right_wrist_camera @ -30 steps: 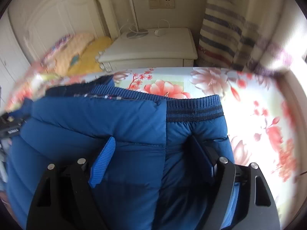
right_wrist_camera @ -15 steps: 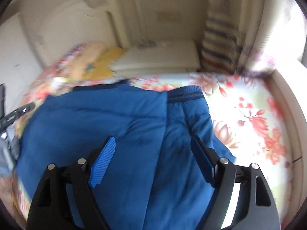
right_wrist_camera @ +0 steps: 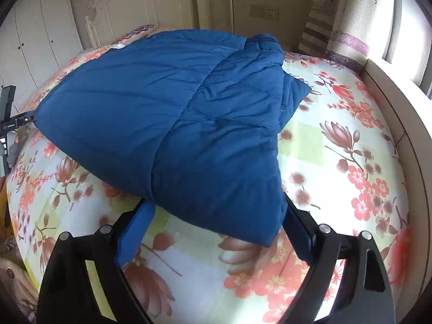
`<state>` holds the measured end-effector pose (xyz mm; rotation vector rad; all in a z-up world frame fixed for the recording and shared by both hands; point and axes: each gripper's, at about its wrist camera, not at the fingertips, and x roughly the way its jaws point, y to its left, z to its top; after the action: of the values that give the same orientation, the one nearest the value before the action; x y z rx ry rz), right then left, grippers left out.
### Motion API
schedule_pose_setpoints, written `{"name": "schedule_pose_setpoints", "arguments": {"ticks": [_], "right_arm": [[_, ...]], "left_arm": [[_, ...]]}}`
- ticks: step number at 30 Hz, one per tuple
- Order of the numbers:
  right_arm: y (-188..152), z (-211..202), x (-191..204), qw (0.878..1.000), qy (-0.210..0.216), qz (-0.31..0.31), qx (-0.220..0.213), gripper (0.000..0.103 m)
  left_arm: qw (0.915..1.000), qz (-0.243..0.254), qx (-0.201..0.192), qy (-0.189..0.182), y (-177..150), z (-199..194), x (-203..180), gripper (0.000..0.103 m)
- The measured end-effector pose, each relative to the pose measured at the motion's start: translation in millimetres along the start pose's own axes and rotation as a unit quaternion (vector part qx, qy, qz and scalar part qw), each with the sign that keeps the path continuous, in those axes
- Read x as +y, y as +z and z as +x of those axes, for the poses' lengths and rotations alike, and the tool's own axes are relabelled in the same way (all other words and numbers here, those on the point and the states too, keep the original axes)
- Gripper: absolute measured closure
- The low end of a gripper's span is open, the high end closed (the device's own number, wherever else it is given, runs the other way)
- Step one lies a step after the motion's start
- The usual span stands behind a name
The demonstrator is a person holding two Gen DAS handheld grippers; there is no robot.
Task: Fold large clothes
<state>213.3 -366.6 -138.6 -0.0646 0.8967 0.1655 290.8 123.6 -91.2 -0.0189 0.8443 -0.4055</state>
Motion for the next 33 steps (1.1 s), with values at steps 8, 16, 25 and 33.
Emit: {"name": "schedule_pose_setpoints", "arguments": {"ticks": [8,16,25,33], "right_arm": [[-6.0,-7.3,-0.1,1.0,-0.003,0.018,-0.017,0.024],[-4.7,-21.6,8.5,0.997,0.01,0.04,-0.058,0.057],[-52.8,-89.6,48.1,0.996,0.059,0.037,-0.064,0.072],[-173.8,-150.0,86.9,0.994,0.101,0.04,-0.032,0.061]], "left_arm": [[0.9968,0.075,-0.007,0.024,-21.0,-22.7,-34.4,0.004],[0.9982,0.046,-0.016,-0.036,3.6,4.6,-30.9,0.042],[0.9951,0.09,-0.022,-0.037,-52.6,-73.7,-42.3,0.065],[0.9948,0.092,0.002,-0.044,-146.9,-140.8,-41.5,0.049]]}}
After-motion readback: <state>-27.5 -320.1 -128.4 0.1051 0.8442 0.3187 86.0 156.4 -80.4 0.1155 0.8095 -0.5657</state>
